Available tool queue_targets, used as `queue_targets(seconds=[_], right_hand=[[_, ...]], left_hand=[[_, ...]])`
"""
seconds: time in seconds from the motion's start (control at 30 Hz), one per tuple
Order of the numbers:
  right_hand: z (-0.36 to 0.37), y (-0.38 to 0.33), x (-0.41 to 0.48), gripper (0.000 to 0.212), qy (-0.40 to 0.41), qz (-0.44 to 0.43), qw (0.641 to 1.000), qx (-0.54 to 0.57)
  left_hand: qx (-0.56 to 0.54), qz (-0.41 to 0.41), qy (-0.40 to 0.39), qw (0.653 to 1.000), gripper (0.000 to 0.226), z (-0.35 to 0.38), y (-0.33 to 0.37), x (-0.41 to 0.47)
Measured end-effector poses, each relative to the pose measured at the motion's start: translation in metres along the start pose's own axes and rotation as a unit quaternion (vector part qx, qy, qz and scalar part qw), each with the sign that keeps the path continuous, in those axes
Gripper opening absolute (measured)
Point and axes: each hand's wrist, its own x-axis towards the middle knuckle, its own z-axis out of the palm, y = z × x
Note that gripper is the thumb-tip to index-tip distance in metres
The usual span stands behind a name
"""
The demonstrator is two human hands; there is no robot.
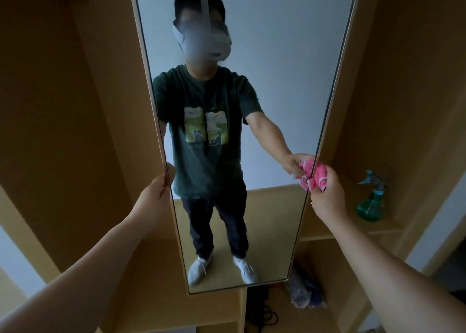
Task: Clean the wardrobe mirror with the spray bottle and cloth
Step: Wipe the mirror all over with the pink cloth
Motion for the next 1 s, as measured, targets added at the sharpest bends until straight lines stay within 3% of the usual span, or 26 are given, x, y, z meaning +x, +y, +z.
queue_targets(seconds=[0.23,0.5,1.0], right_hand=[[0.008,0.015,-0.008,0.053,-0.01,0.02,1.0,-0.009],[0.016,0.034,-0.014,0.048,-0.021,0.031,0.999,-0.04],[0.035,0.074,-0.034,0.043,-0.055,0.059,0.995,-0.051]], left_hand=[[0.016,0.016,-0.013,1.0,0.034,0.007,-0.009,-0.004],[0.037,0.023,-0.038,0.998,0.01,0.016,-0.019,-0.011],[0.052,-0.007,-0.039,0.998,0.011,0.037,-0.035,-0.027]])
